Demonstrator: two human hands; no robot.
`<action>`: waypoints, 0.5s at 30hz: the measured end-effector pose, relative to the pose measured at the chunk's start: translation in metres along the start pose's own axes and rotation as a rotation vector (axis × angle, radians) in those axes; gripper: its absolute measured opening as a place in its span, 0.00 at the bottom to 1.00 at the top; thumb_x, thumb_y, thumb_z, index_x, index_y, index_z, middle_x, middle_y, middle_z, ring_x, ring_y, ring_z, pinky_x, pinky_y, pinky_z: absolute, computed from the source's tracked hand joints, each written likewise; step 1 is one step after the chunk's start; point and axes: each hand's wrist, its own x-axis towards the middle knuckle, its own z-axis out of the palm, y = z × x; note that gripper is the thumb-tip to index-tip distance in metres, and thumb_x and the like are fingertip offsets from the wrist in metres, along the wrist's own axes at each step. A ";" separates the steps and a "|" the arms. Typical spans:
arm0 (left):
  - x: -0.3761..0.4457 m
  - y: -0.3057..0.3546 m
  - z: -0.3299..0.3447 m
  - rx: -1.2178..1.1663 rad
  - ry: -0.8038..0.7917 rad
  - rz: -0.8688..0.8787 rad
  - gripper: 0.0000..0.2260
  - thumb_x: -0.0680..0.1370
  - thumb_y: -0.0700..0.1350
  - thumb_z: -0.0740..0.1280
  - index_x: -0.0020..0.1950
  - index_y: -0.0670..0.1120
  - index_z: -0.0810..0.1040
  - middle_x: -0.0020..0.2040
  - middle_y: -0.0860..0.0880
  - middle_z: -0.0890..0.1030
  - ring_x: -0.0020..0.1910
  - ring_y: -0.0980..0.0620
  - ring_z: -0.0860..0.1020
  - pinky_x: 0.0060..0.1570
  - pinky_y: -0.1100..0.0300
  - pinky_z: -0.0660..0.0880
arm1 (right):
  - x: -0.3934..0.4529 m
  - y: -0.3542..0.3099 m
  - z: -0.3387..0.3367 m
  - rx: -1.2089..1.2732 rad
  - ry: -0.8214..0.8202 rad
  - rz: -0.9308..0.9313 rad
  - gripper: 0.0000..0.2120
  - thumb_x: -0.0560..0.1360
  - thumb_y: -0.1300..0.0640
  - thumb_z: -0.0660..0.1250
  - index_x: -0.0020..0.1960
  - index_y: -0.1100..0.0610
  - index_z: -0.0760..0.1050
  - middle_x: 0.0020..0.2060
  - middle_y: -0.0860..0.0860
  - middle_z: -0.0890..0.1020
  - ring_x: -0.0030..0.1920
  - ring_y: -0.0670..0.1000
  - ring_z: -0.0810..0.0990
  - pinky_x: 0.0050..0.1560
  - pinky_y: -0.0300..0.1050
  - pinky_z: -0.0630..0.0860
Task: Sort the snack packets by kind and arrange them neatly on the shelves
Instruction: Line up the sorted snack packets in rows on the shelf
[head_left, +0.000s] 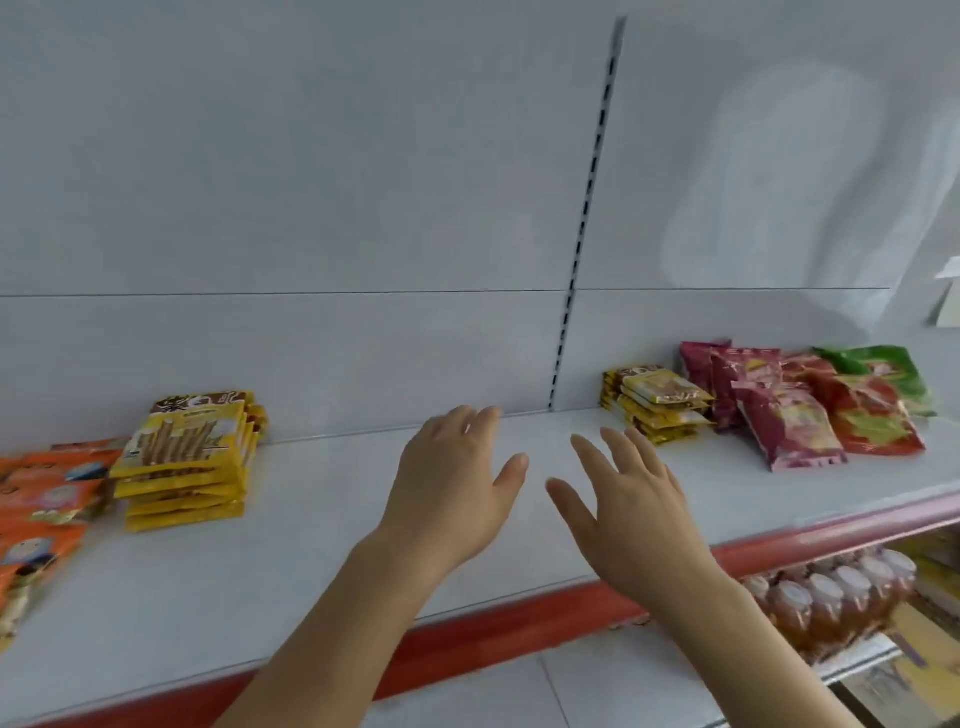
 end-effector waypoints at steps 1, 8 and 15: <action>0.006 0.020 0.010 -0.022 -0.024 0.006 0.28 0.85 0.59 0.57 0.83 0.48 0.60 0.80 0.51 0.66 0.79 0.50 0.62 0.77 0.55 0.61 | -0.001 0.022 -0.005 -0.004 0.000 0.009 0.32 0.81 0.35 0.47 0.81 0.49 0.53 0.80 0.52 0.55 0.81 0.56 0.45 0.78 0.53 0.52; 0.056 0.097 0.066 -0.113 -0.183 -0.065 0.28 0.86 0.59 0.57 0.84 0.49 0.58 0.82 0.48 0.64 0.79 0.48 0.64 0.75 0.52 0.63 | 0.021 0.133 -0.015 0.104 0.066 0.066 0.32 0.81 0.36 0.53 0.79 0.50 0.57 0.78 0.52 0.61 0.79 0.56 0.55 0.75 0.53 0.61; 0.126 0.123 0.114 -0.249 -0.266 -0.193 0.29 0.87 0.57 0.53 0.85 0.46 0.52 0.83 0.44 0.62 0.79 0.44 0.64 0.74 0.50 0.64 | 0.073 0.178 -0.001 0.320 0.061 0.188 0.33 0.81 0.37 0.55 0.80 0.49 0.50 0.77 0.54 0.62 0.74 0.58 0.64 0.68 0.54 0.68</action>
